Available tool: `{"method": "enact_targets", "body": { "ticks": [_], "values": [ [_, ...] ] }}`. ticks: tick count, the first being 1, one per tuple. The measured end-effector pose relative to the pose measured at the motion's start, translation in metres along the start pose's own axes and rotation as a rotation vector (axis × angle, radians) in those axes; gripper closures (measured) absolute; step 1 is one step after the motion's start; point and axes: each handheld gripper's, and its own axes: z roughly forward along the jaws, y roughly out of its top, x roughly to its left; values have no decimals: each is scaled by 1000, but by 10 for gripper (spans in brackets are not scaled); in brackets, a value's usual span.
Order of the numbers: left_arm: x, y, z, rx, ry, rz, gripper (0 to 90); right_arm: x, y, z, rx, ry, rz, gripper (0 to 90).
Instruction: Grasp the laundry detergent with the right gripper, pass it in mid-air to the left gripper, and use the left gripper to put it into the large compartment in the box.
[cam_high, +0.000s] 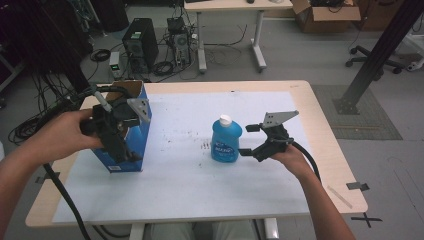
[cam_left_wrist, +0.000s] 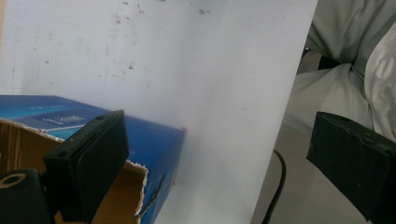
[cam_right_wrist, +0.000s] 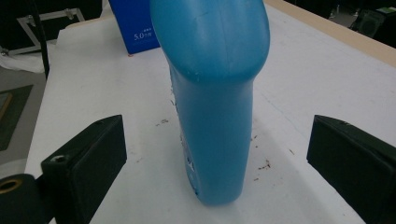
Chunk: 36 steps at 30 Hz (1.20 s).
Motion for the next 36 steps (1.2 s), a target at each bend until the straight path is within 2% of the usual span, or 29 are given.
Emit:
{"method": "enact_targets", "body": {
  "ticks": [23, 36],
  "values": [
    [0, 0, -2, -7, 6, -1, 59, 0, 7, 33, -2, 19, -17, 64],
    [1, -3, -2, -9, 5, -6, 59, -1, 8, 45, -6, 34, -13, 73]
  ]
}}
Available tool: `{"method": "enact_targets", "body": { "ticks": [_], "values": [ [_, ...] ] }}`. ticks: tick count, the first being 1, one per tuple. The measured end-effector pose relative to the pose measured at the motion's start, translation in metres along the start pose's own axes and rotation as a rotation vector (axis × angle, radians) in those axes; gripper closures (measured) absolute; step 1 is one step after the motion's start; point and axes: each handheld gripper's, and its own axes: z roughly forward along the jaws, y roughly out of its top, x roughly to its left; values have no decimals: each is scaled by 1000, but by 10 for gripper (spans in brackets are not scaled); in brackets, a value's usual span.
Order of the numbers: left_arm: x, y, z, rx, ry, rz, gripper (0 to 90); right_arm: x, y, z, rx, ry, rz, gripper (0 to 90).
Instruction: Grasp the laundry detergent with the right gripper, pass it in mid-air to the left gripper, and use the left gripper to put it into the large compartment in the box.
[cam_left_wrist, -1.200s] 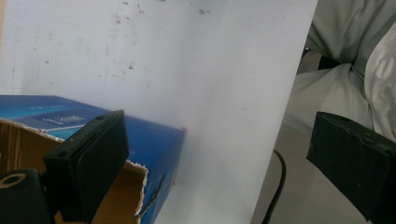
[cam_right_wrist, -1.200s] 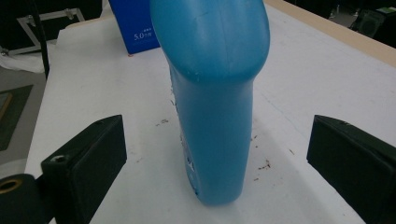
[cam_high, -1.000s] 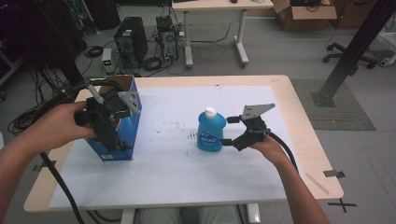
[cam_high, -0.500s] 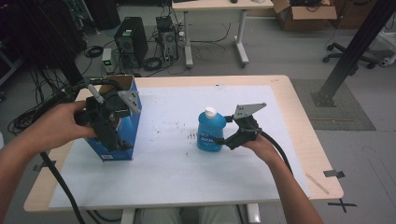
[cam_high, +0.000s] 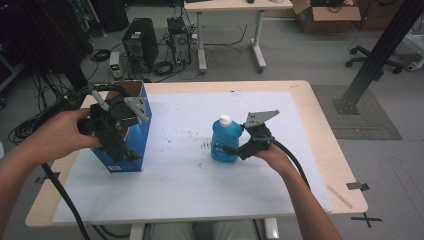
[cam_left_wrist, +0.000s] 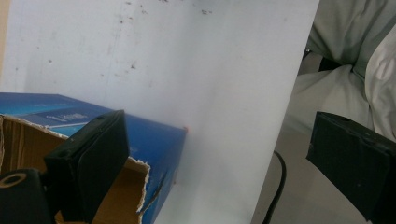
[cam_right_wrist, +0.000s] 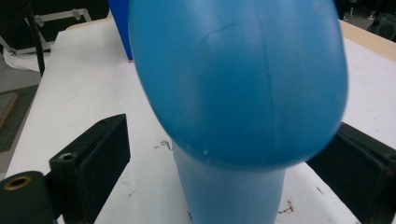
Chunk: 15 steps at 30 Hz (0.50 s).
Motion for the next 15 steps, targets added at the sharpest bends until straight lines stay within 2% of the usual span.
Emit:
{"method": "enact_targets", "body": {
  "ticks": [15],
  "values": [
    [1, -1, 1, -1, -2, -4, 60, -1, -1, 6, 0, 2, -6, 128]
  ]
}}
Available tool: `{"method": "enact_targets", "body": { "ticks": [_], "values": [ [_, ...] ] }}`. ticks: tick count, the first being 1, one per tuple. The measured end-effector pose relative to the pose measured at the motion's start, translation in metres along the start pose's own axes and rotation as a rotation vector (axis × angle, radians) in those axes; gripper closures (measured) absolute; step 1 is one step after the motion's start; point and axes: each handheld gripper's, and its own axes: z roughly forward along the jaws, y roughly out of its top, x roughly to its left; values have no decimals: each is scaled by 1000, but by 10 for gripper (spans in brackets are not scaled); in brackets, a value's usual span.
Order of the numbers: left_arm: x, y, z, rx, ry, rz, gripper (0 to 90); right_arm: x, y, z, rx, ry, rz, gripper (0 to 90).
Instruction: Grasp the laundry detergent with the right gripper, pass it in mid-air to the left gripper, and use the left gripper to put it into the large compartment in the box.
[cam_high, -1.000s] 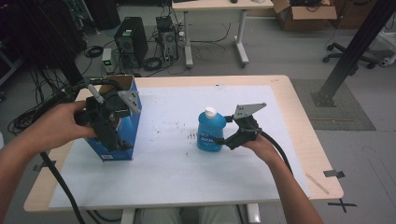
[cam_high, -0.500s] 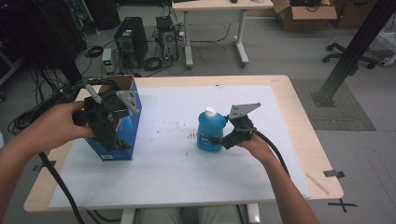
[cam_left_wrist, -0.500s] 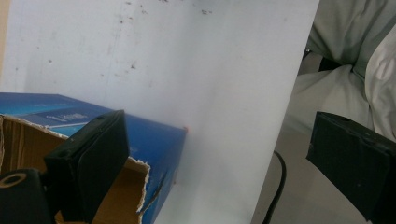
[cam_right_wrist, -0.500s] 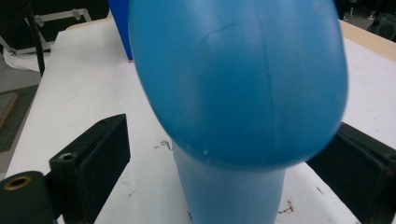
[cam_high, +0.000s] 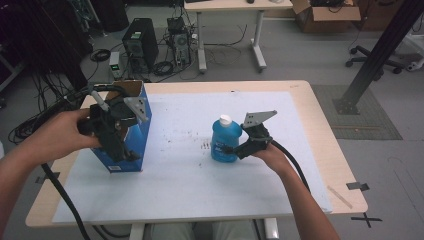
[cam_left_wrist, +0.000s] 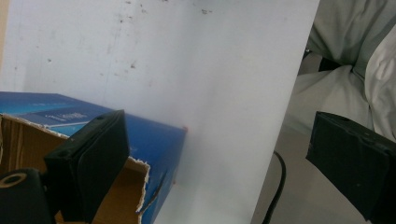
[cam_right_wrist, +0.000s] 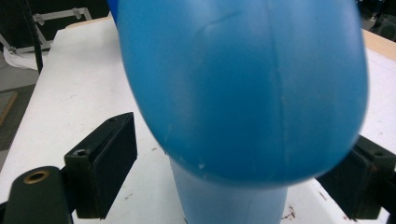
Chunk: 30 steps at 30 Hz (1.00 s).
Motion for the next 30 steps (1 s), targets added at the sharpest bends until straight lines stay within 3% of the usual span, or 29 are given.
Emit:
{"method": "enact_targets", "body": {
  "ticks": [30],
  "values": [
    [0, 1, 2, 0, -1, 1, 63, 1, 0, -1, -17, 2, -30, 363]
  ]
}}
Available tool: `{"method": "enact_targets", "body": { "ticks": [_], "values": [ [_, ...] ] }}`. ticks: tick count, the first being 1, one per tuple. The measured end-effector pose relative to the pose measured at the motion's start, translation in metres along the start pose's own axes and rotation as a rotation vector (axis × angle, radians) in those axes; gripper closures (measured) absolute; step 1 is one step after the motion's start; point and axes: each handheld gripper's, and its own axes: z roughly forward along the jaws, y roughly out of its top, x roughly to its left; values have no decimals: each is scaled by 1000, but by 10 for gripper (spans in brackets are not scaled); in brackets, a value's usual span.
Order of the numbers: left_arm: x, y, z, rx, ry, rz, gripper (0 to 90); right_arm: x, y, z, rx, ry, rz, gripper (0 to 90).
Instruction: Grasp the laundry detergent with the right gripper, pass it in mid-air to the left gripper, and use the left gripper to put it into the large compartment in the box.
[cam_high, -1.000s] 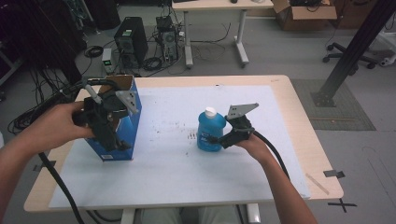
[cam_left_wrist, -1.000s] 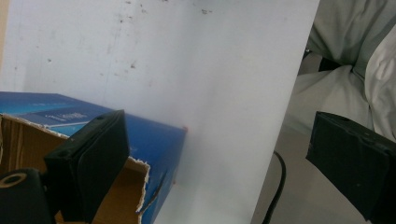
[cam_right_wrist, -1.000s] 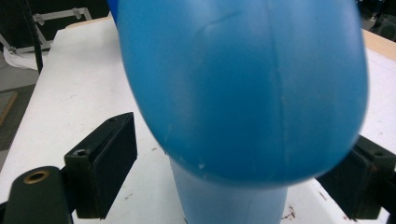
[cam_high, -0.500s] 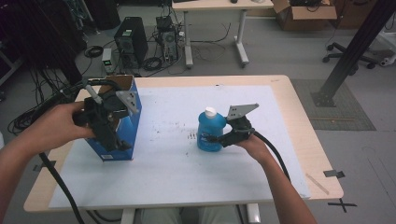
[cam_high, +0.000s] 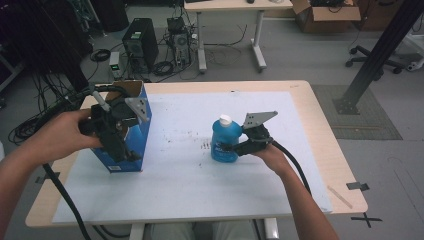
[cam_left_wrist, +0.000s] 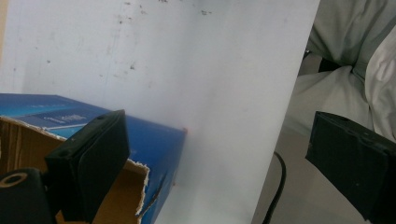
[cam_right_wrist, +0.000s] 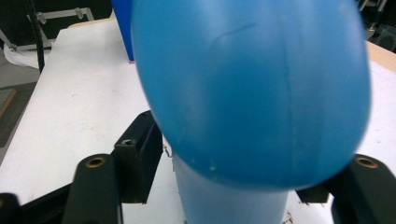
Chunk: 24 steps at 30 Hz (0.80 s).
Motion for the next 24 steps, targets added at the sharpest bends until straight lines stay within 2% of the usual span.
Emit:
{"method": "enact_targets", "body": {
  "ticks": [4, 16, 21, 23, 24],
  "values": [
    [1, 1, 0, 0, 1, 3, 63, -1, 0, -1, -3, -9, -7, 399],
    [2, 2, 1, 1, 2, 4, 63, 0, -2, -1, -21, -19, -29, 418],
    [1, 3, 0, -2, 4, 1, 64, 6, 2, -1, -2, -24, -70, 427],
    [1, 4, -1, -3, 7, 2, 64, 7, 3, -2, -2, -23, -71, 428],
    [1, 5, -2, -5, 6, 4, 64, 6, 5, -7, -24, -22, -57, 428]
  ]
}}
